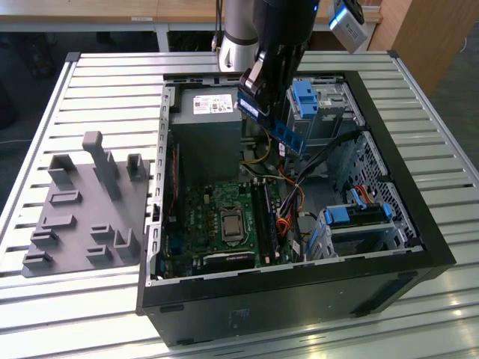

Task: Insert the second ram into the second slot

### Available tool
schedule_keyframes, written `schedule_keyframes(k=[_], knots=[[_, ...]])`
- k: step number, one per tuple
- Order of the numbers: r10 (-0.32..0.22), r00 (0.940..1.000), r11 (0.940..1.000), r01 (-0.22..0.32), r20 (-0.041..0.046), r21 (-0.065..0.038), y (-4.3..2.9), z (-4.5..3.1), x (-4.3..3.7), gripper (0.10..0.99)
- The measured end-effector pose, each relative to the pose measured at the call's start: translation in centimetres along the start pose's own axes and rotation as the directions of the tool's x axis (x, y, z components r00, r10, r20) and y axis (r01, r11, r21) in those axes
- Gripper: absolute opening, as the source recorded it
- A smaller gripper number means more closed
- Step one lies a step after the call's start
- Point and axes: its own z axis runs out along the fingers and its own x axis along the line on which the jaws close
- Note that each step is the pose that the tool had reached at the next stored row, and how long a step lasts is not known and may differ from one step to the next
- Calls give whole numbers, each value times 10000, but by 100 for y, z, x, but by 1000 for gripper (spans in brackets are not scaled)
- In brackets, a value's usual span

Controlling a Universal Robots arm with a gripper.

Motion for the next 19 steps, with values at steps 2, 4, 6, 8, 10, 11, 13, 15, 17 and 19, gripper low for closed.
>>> schedule_keyframes(k=[2, 4, 6, 8, 10, 11, 13, 15, 17, 19], knots=[[97, 10000, 10000, -97, 4, 2, 0, 0, 0, 137], [215, 9998, 9998, -215, 8, 3, 0, 0, 0, 137], [333, 9994, 9994, -333, 12, 5, 0, 0, 0, 137], [457, 9990, 9990, -457, 18, 7, 0, 0, 0, 137], [565, 9984, 9984, -565, 21, 9, 0, 0, 0, 137], [616, 9981, 9981, -616, 23, 10, 0, 0, 0, 137], [720, 9974, 9974, -720, 28, 11, 0, 0, 0, 137], [805, 9967, 9968, -805, 31, 12, 0, 0, 0, 137], [888, 9960, 9960, -888, 34, 13, 0, 0, 0, 137], [982, 9952, 9952, -982, 38, 14, 0, 0, 0, 137]])
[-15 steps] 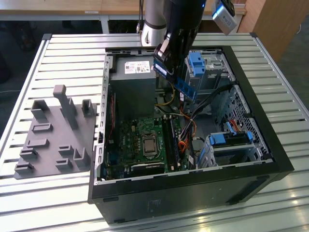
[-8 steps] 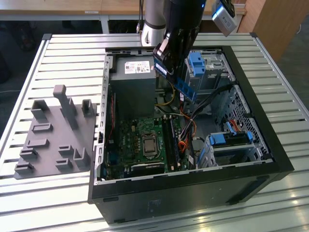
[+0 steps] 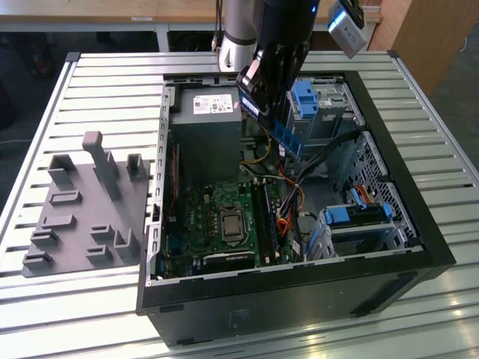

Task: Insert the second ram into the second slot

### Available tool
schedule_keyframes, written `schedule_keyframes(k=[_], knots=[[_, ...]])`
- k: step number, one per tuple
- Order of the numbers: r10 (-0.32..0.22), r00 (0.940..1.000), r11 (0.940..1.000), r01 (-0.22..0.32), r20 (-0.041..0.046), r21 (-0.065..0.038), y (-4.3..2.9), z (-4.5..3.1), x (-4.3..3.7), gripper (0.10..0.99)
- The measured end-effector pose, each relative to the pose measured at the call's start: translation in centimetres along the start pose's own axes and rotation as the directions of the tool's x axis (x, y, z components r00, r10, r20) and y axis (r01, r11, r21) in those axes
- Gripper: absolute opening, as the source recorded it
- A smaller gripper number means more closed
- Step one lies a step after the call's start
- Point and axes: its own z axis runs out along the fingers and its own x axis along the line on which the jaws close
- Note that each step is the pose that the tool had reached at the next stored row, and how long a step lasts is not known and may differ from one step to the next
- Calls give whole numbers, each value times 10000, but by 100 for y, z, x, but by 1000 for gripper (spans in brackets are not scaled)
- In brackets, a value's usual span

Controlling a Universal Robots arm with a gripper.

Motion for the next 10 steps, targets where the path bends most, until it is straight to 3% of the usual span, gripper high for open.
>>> schedule_keyframes(k=[10], knots=[[671, 9977, 9977, -671, 25, 10, 0, 0, 0, 137]])
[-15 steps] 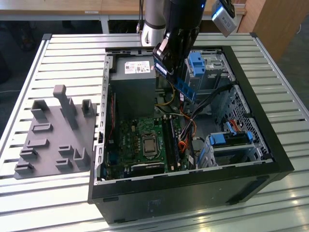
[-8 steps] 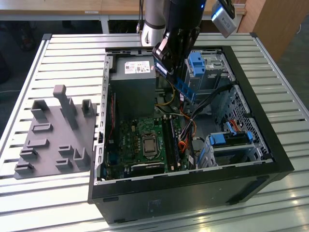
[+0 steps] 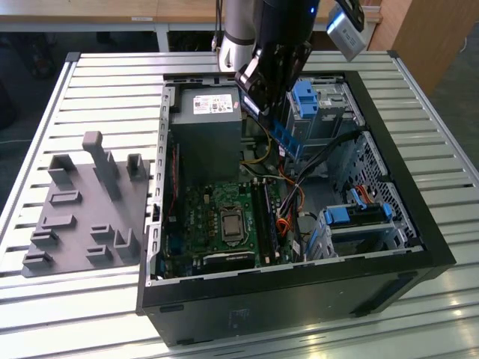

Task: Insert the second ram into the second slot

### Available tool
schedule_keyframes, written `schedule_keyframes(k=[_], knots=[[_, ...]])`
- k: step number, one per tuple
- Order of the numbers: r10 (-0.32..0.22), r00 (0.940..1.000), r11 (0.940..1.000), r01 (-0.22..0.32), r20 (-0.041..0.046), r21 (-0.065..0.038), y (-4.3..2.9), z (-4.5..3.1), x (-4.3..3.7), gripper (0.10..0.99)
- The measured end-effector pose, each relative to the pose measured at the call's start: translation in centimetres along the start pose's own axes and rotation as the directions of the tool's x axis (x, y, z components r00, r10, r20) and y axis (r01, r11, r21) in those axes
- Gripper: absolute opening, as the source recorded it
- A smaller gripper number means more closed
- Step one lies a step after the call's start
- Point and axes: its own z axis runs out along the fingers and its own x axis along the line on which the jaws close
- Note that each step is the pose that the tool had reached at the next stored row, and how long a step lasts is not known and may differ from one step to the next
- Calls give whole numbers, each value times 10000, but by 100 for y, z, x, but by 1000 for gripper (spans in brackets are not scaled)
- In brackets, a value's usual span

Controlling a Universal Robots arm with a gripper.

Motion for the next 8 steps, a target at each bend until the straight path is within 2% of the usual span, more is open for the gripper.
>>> schedule_keyframes(k=[8], knots=[[452, 9990, 9990, -452, 17, 7, 0, 0, 0, 137]])
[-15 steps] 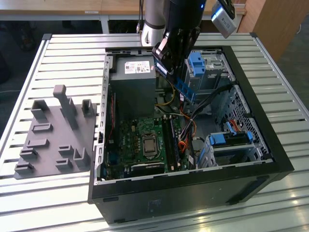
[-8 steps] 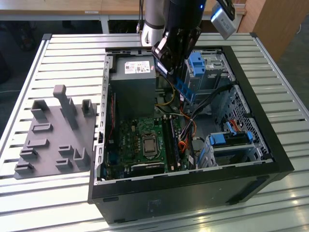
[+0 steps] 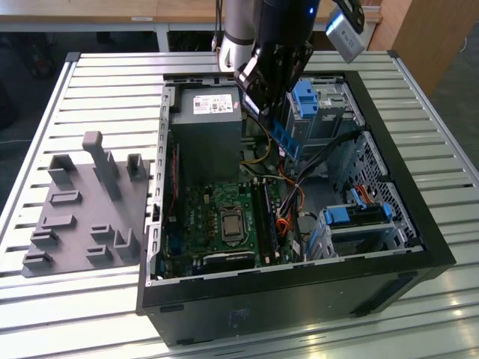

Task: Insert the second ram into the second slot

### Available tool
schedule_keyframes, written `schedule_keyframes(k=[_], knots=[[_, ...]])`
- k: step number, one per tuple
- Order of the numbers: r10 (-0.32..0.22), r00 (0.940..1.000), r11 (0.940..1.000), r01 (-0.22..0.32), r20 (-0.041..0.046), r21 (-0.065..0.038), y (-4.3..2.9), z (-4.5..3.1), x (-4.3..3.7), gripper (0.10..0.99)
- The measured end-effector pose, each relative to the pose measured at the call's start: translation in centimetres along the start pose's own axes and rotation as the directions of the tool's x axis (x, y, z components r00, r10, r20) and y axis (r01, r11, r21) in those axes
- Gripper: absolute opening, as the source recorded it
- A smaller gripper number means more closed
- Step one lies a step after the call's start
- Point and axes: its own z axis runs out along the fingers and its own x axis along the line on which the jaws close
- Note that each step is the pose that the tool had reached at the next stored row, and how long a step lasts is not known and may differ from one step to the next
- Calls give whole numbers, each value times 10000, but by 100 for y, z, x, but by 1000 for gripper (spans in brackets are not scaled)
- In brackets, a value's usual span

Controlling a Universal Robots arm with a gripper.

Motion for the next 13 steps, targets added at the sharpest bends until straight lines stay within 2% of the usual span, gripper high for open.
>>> schedule_keyframes(k=[13], knots=[[735, 9973, 9973, -735, 29, 10, 0, 0, 0, 137]])
